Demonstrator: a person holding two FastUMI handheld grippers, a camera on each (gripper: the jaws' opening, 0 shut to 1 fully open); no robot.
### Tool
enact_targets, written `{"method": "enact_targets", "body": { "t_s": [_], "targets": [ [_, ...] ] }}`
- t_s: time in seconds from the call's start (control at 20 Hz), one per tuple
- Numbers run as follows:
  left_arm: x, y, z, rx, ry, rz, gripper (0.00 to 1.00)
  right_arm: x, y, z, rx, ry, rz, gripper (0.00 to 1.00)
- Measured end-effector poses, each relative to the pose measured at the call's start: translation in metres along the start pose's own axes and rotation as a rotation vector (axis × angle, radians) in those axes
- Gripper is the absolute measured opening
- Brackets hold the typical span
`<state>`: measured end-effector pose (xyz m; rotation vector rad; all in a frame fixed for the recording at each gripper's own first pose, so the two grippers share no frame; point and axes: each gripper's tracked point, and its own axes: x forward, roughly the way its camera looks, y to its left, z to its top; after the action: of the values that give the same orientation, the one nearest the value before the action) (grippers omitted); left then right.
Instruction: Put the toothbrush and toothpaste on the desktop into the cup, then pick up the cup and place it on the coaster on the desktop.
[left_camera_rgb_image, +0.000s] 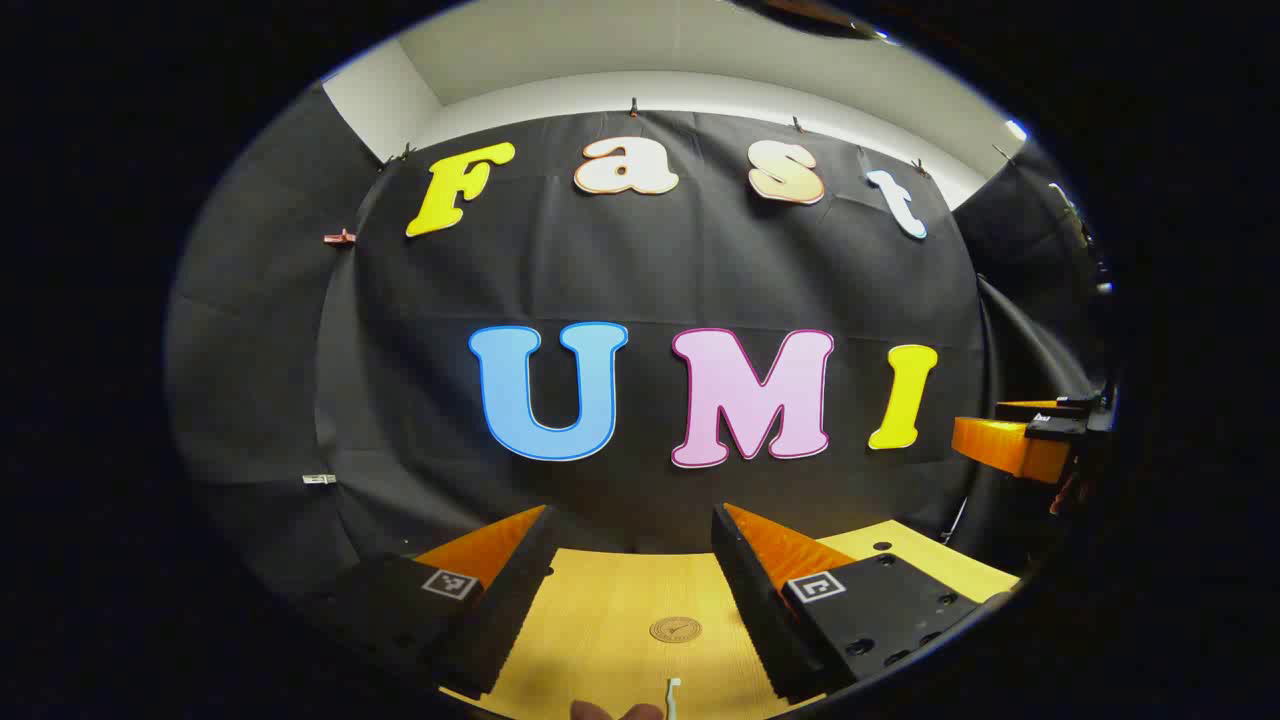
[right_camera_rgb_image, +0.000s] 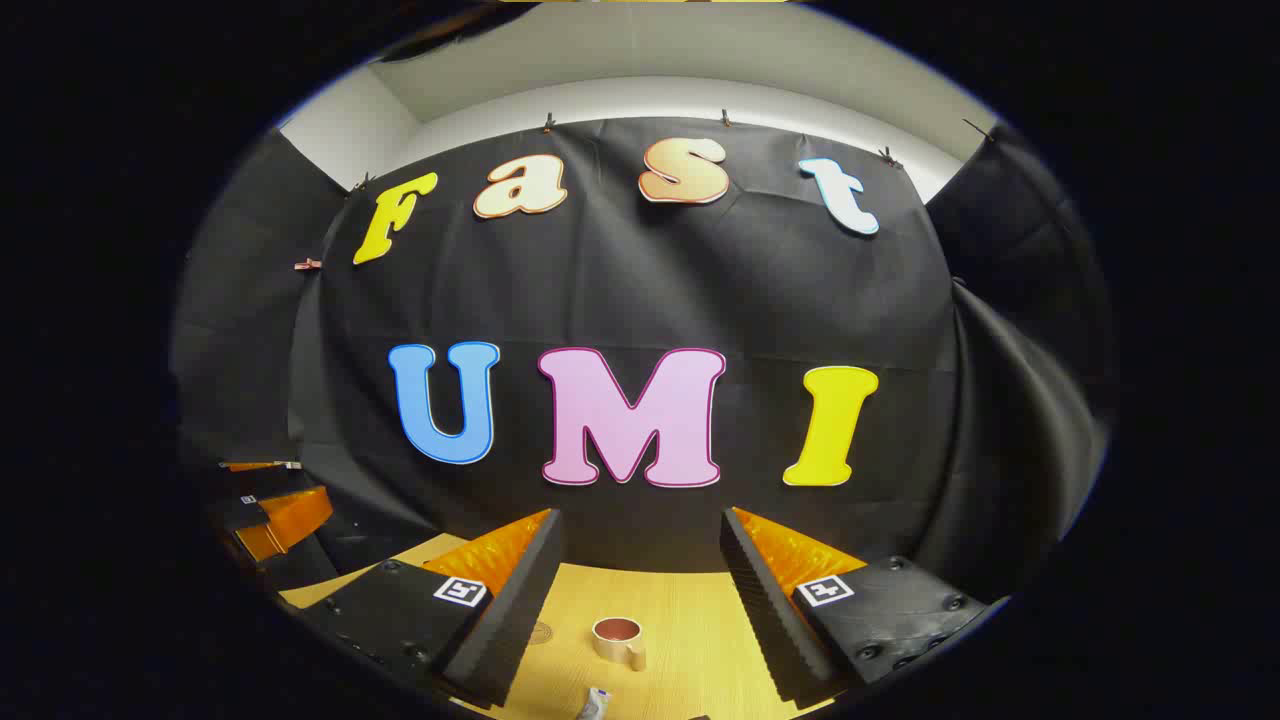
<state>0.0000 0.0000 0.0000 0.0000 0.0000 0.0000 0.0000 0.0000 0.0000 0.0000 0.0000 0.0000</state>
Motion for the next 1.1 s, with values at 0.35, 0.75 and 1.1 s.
{"method": "enact_targets", "body": {
  "t_s": [0.35, 0.75, 1.1],
  "targets": [
    [-0.001, 0.0, -0.007, 0.0, 0.014, -0.001, 0.96, 0.0, 0.004, -0.009, 0.0, 0.032, 0.009, 0.95],
    [-0.002, 0.0, -0.018, 0.005, 0.037, 0.007, 0.96, 0.001, 0.01, -0.021, 0.004, 0.073, 0.03, 0.95],
    [-0.008, 0.007, -0.042, 0.011, 0.093, 0.03, 0.96, 0.004, 0.032, -0.113, 0.128, 0.389, 0.092, 0.95]
  ]
}}
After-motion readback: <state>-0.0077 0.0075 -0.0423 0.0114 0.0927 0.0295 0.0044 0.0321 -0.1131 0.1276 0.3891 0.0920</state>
